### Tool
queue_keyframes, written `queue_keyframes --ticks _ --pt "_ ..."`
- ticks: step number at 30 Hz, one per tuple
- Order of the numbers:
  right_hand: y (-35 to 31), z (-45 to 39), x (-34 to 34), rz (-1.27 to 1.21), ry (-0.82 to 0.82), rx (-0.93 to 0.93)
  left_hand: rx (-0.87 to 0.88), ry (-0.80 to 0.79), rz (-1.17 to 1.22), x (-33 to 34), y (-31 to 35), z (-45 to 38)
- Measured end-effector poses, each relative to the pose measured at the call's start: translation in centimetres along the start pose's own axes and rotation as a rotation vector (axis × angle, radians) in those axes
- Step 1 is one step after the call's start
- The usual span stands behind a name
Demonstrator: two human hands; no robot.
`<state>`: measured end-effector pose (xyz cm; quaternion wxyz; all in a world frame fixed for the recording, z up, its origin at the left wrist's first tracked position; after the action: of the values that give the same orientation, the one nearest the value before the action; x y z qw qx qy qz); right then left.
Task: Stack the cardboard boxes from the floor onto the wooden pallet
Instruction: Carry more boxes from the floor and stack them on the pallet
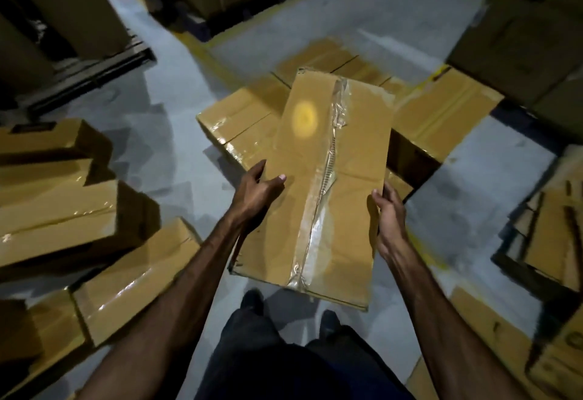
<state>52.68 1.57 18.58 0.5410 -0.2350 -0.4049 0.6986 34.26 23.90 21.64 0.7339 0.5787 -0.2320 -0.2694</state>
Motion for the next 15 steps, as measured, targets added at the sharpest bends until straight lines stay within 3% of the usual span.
queue_keyframes --ticks 6,15 --pt "0.3 -0.1 0.6 -0.023 0.163 -0.023 -0.055 -0.140 0.015 0.0 0.1 -5.5" --pt "0.9 -0.4 7.0 -0.088 0.193 -0.055 -0.094 -0.216 0.046 -4.2 1.1 -11.8"
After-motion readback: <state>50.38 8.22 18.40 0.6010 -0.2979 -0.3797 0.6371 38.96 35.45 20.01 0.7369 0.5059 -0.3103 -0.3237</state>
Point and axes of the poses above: each hand's wrist, its own z-axis away from the middle knuckle, its own x-axis out of the palm, y = z × x, the point moved 5 cm from there along -z, towards the middle knuckle, and after that the axes turned 10 degrees about x, right-handed, at the moved point
